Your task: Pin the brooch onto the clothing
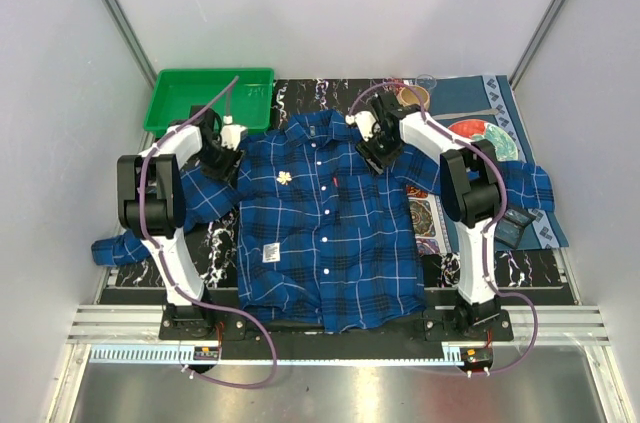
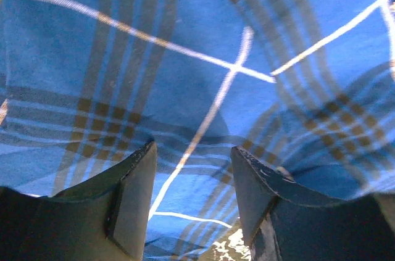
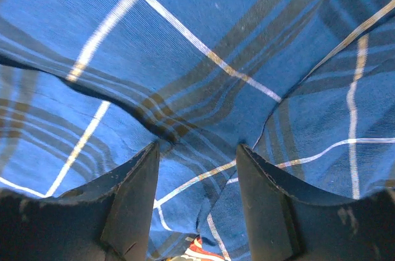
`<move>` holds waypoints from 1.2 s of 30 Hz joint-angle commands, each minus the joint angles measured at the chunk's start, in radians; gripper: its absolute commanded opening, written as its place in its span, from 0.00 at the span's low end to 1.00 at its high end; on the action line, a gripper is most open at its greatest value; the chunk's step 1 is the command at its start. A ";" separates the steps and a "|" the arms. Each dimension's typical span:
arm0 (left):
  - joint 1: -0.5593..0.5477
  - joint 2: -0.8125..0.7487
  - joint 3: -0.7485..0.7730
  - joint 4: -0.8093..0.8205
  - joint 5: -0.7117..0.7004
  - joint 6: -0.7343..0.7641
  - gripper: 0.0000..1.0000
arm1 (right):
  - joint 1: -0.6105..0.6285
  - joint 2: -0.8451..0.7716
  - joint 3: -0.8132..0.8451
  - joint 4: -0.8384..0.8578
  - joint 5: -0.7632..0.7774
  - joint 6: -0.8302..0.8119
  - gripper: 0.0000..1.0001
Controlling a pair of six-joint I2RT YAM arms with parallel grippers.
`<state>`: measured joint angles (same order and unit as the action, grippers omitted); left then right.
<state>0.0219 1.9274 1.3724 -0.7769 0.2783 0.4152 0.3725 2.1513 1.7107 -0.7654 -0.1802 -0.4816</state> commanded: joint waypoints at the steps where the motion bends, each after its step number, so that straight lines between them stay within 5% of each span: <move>1: 0.041 0.044 0.045 -0.009 -0.105 0.028 0.54 | -0.021 0.028 -0.019 0.009 0.057 -0.031 0.58; 7: 0.096 0.119 0.137 -0.012 -0.157 0.005 0.53 | -0.052 0.099 0.044 -0.001 0.108 -0.020 0.57; 11: 0.099 0.075 0.157 -0.024 -0.067 0.005 0.58 | -0.060 0.053 0.067 -0.032 0.007 -0.023 0.64; 16: 0.038 -0.180 0.137 -0.022 -0.001 0.005 0.77 | -0.060 -0.117 0.131 -0.078 -0.198 0.070 0.87; 18: 0.020 -0.318 0.137 -0.007 -0.002 -0.006 0.99 | -0.058 -0.221 0.153 -0.084 -0.228 0.113 0.93; 19: 0.010 -0.362 0.136 0.014 0.008 -0.039 0.99 | -0.058 -0.258 0.165 -0.083 -0.238 0.124 0.99; 23: 0.000 -0.562 0.145 0.033 0.042 -0.185 0.99 | -0.058 -0.458 0.147 -0.063 -0.194 0.201 1.00; 27: -0.042 -0.672 0.107 0.027 -0.056 -0.269 0.99 | -0.060 -0.617 0.010 -0.034 -0.084 0.285 1.00; 36: -0.106 -0.916 -0.246 0.030 -0.221 -0.224 0.99 | -0.135 -0.994 -0.471 -0.014 0.096 0.215 1.00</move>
<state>-0.0723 1.0721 1.2312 -0.7261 0.1593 0.1997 0.2649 1.1873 1.4029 -0.7601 -0.1902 -0.2512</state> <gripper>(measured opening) 0.987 0.994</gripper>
